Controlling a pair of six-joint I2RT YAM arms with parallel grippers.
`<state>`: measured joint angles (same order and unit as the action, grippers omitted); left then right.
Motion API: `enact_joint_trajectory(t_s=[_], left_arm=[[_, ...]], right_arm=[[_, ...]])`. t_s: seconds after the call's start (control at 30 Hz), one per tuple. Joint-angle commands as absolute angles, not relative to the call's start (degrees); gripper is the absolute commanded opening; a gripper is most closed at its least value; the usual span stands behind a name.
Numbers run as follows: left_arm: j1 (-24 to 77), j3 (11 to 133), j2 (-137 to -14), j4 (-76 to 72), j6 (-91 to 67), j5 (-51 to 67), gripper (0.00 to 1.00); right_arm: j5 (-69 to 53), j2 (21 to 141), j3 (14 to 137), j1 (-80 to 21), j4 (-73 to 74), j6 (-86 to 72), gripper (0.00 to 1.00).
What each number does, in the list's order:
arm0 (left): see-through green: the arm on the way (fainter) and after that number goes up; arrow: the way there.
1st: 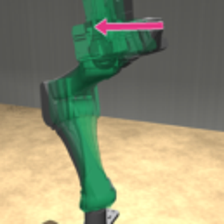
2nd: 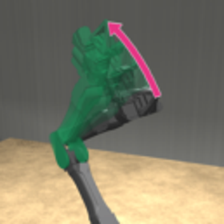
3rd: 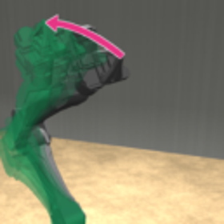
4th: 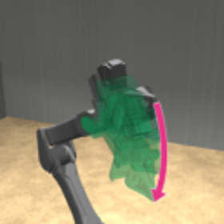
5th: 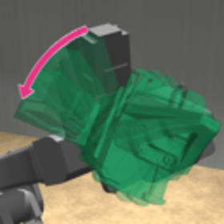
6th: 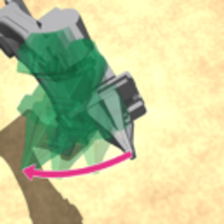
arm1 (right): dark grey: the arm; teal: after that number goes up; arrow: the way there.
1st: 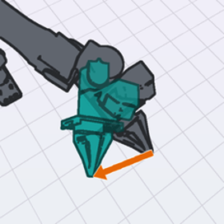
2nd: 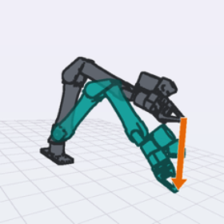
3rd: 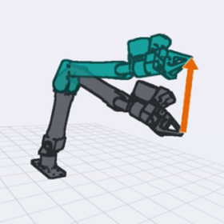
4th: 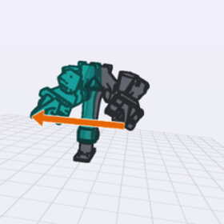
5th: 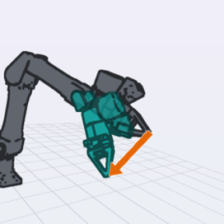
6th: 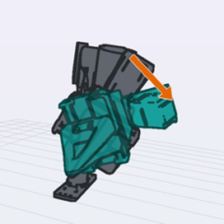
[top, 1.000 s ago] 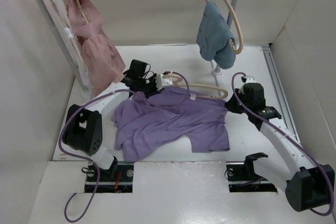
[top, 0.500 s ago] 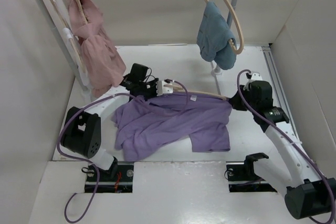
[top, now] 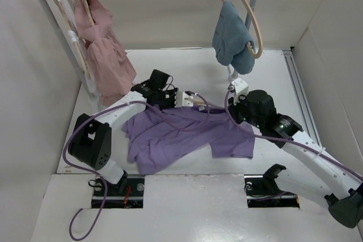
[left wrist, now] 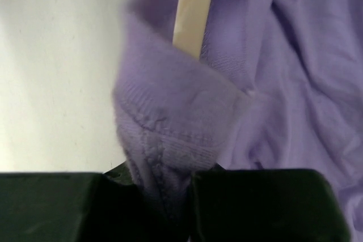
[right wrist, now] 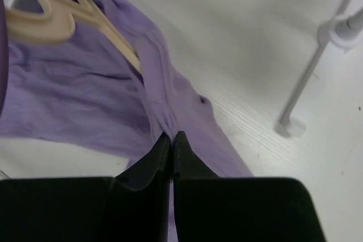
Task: Place the t-shirt on the hanger
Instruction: Place tshirt on hanger
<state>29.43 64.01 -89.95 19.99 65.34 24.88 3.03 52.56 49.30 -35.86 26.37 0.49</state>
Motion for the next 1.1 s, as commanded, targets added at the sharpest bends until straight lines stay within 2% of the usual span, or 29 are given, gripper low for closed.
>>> enact_joint_trajectory(t_s=[0.0,0.13,0.17,0.23,0.27,0.3,0.47,0.53,0.7,0.83,0.87,0.9,1.07], left_arm=[[31.55,66.1,-86.4,23.73,68.54,28.11,0.0],[32.17,65.3,-83.76,27.32,72.5,34.79,0.0],[32.17,65.3,-83.76,28.64,73.73,36.11,0.0],[32.17,66.62,-83.76,32.5,74.36,39.36,0.0],[32.17,67.32,-83.76,33.22,74.96,39.98,0.0],[32.17,67.32,-83.76,33.22,74.97,39.99,0.0],[32.17,67.32,-83.76,32.0,74.44,40.08,0.0],[32.17,67.32,-83.76,31.99,74.44,40.08,0.0],[32.17,68.38,-84.37,31.47,73.92,40.08,0.0],[32.17,68.38,-84.37,31.46,73.92,40.08,0.0],[32.17,68.38,-84.37,31.46,73.92,39.56,0.0],[32.17,68.38,-84.37,31.46,73.92,39.55,0.0],[32.17,68.38,-83.85,31.46,73.92,39.55,0.0]], right_arm=[[-2.27,53.52,52.73,-37.88,17.07,6.15,0.0],[-4.21,54.76,50.63,-37.88,16.0,7.73,0.0],[-4.22,55.28,50.63,-37.88,16.0,7.73,0.05],[-5.44,55.28,50.62,-37.88,16.0,8.35,0.19],[-6.41,54.76,50.62,-37.1,16.61,9.22,0.4],[-7.37,53.89,50.62,-36.39,17.22,10.71,0.49],[-10.79,49.67,52.65,-36.39,22.67,13.88,0.83],[-12.74,48.35,53.87,-36.39,22.68,14.41,1.0],[-13.28,50.35,53.88,-41.39,20.57,15.11,0.95],[-15.99,55.63,54.49,-42.71,22.76,16.7,0.74],[-16.69,56.24,54.49,-42.71,22.76,17.31,0.66],[-16.7,56.95,54.49,-42.71,22.76,17.31,0.63],[-14.5,57.65,52.3,-42.71,19.52,17.84,0.61]])
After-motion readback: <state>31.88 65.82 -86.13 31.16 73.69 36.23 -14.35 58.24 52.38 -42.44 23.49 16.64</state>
